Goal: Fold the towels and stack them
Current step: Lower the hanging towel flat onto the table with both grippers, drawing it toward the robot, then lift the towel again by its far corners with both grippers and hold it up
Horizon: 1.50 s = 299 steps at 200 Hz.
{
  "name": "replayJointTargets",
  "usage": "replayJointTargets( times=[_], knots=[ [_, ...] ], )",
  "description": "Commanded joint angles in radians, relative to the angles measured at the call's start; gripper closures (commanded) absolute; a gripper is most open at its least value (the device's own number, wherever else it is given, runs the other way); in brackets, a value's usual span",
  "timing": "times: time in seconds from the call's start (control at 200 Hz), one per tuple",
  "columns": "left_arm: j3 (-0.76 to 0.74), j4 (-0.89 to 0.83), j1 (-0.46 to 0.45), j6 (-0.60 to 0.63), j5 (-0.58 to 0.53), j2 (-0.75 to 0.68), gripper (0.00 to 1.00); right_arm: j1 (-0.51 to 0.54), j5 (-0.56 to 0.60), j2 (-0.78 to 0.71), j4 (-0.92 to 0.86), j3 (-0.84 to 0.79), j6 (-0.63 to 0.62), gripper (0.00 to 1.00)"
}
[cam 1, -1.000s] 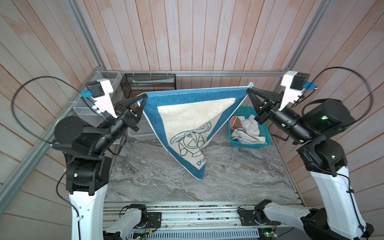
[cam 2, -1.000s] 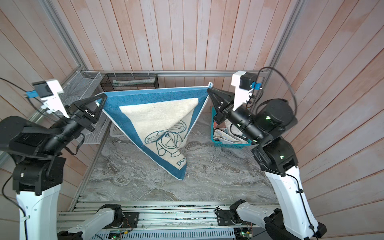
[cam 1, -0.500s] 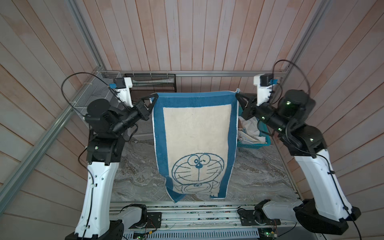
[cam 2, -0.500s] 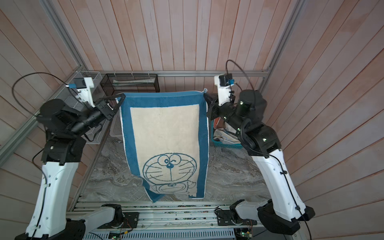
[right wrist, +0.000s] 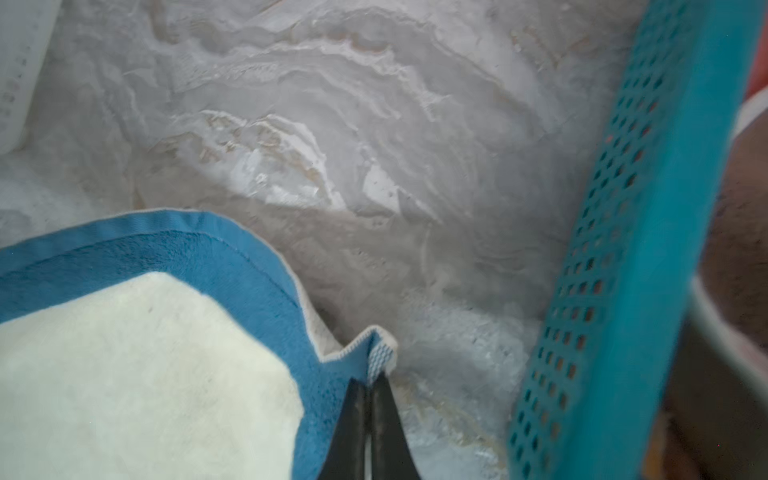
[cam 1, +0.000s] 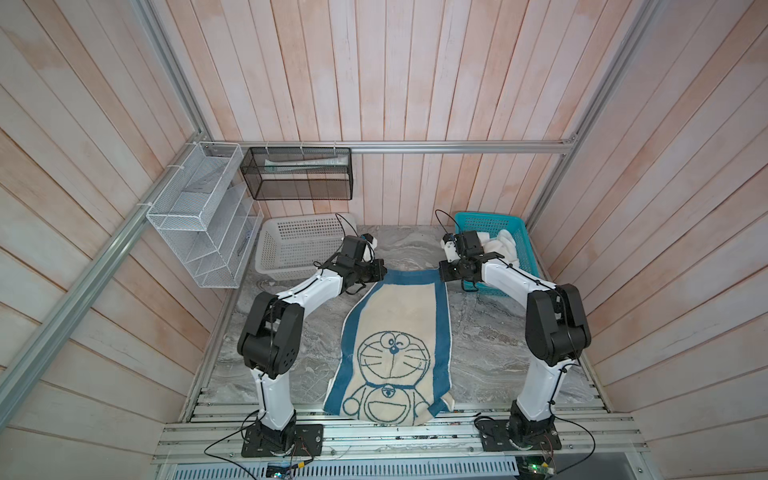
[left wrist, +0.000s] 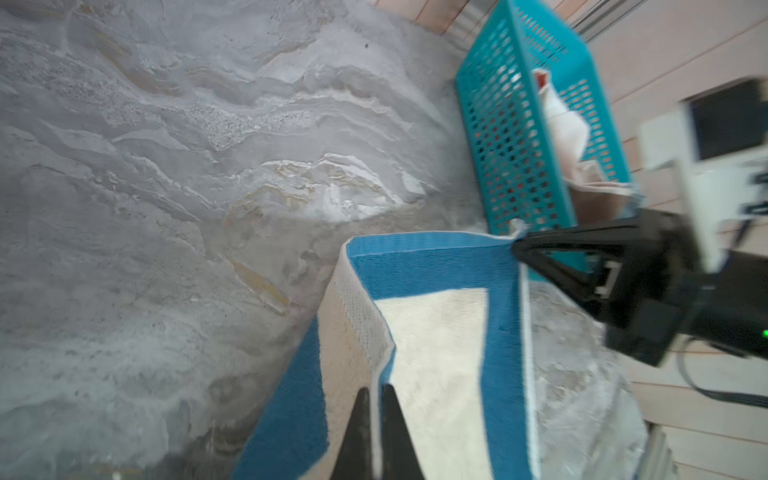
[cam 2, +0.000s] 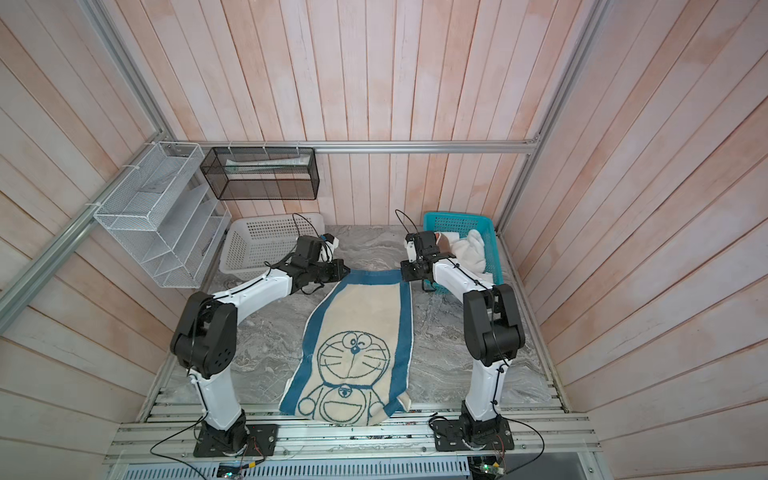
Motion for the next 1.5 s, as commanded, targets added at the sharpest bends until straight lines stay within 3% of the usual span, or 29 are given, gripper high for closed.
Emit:
replayJointTargets(
  times=[0.0, 0.16, 0.325, 0.475, 0.615, 0.85, 1.015, 1.115, 1.335, 1.49],
  knots=[
    [0.133, 0.021, 0.017, 0.077, -0.136, 0.092, 1.0, -0.024, 0.083, 0.018, 0.032, 0.068, -0.028, 1.0],
    [0.254, 0.003, 0.071, 0.101, -0.209, 0.223, 1.0, -0.034, 0.12, 0.076, 0.028, 0.119, -0.037, 1.0],
    [0.26, 0.016, 0.125, 0.104, -0.253, 0.236, 1.0, -0.036, 0.186, 0.102, 0.007, 0.137, -0.042, 1.0],
    [0.185, 0.048, 0.158, 0.096, -0.291, 0.191, 1.0, -0.08, 0.113, 0.12, -0.029, 0.17, -0.006, 1.0],
    [0.141, 0.11, 0.174, 0.086, -0.191, 0.147, 1.0, -0.075, 0.025, 0.109, -0.055, 0.2, -0.024, 1.0],
    [0.073, 0.165, 0.119, 0.131, -0.073, -0.022, 1.0, 0.008, 0.07, -0.051, -0.063, 0.166, -0.034, 1.0],
    [0.062, 0.114, 0.095, 0.152, -0.057, -0.179, 1.0, 0.041, 0.097, -0.202, -0.041, 0.14, -0.028, 1.0],
    [0.071, 0.097, 0.092, 0.153, -0.06, -0.261, 1.0, 0.041, 0.111, -0.243, -0.078, 0.21, -0.036, 1.0],
    [0.297, -0.074, 0.086, 0.214, -0.051, -0.33, 1.0, 0.041, 0.126, -0.31, -0.164, 0.425, -0.059, 1.0],
    [0.286, -0.059, 0.034, 0.224, -0.11, -0.479, 1.0, 0.061, 0.131, -0.474, -0.079, 0.37, -0.033, 1.0]
  ],
)
